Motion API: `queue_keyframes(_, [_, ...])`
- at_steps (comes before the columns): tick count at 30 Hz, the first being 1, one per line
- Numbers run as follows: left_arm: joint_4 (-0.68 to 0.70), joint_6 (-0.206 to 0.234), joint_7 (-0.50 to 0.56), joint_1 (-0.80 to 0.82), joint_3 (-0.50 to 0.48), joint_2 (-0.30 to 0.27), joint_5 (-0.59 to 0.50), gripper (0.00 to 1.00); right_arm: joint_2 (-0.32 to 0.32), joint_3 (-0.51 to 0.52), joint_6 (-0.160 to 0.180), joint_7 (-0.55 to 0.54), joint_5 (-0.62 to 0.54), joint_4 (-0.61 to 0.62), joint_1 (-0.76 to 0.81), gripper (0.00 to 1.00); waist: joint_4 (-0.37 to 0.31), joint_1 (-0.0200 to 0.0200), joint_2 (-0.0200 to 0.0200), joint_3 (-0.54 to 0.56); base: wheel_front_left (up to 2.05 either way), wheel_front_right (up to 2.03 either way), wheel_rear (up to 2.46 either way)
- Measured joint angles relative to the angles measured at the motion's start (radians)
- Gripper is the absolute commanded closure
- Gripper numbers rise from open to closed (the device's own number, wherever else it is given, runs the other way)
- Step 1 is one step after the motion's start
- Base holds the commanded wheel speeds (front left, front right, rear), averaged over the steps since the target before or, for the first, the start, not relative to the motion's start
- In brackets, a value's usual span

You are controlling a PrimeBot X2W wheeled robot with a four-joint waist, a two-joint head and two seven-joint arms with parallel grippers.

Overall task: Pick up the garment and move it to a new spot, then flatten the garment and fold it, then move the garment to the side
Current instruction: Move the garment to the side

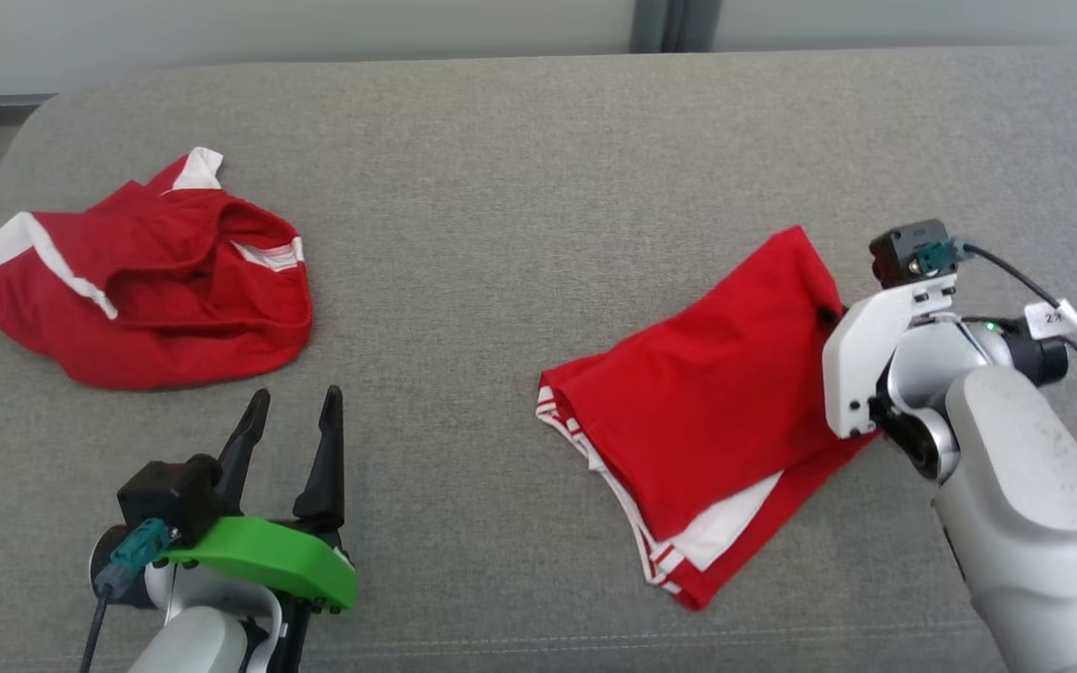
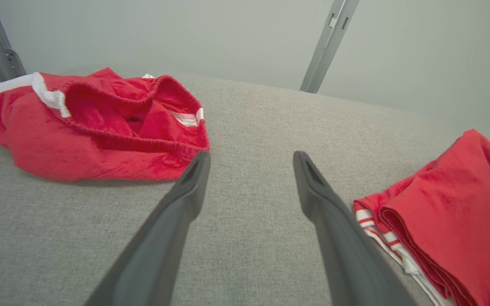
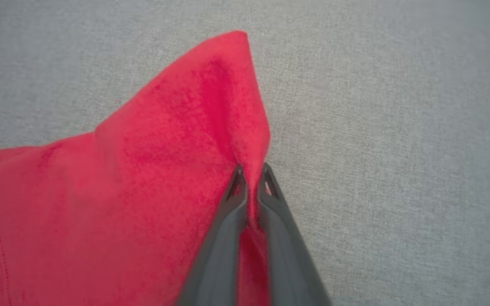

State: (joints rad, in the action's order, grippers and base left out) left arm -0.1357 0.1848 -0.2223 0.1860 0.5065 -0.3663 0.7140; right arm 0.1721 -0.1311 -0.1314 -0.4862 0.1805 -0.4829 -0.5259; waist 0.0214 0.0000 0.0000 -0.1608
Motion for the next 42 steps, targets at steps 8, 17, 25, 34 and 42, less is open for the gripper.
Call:
queue_keyframes(8, [0.064, -0.001, 0.033, 0.089, 0.026, -0.022, -0.05, 0.0, 0.05, -0.001, 0.0, 0.108, -0.025, -0.165, -0.227, 1.0, -0.081, 0.0, 0.0, -0.082, 0.0, 0.0, 0.0])
queue_keyframes(17, [0.206, -0.004, 0.143, 0.226, 0.071, -0.073, -0.132, 0.0, 0.111, 0.047, 0.0, 0.236, -0.071, -0.336, -0.423, 1.0, -0.164, 0.0, 0.0, -0.218, 0.0, 0.0, 0.0])
queue_keyframes(25, [0.274, -0.009, 0.217, 0.302, 0.123, -0.076, -0.18, 0.0, 0.182, 0.154, 0.0, 0.336, -0.128, -0.465, -0.53, 1.0, -0.229, 0.0001, 0.0001, -0.336, 0.0, 0.0, 0.0])
queue_keyframes(34, [0.325, -0.008, 0.256, 0.313, 0.145, -0.092, -0.205, 0.0, 0.258, 0.261, 0.0, 0.435, -0.239, -0.55, -0.616, 1.0, -0.269, 0.0002, 0.0, -0.435, 0.0, 0.0, 0.0])
queue_keyframes(42, [0.351, -0.008, 0.264, 0.324, 0.167, -0.089, -0.215, 0.0, 0.312, 0.37, 0.0, 0.502, -0.384, -0.561, -0.657, 0.81, -0.237, 0.0002, 0.0001, -0.466, 0.0, 0.0, 0.0])
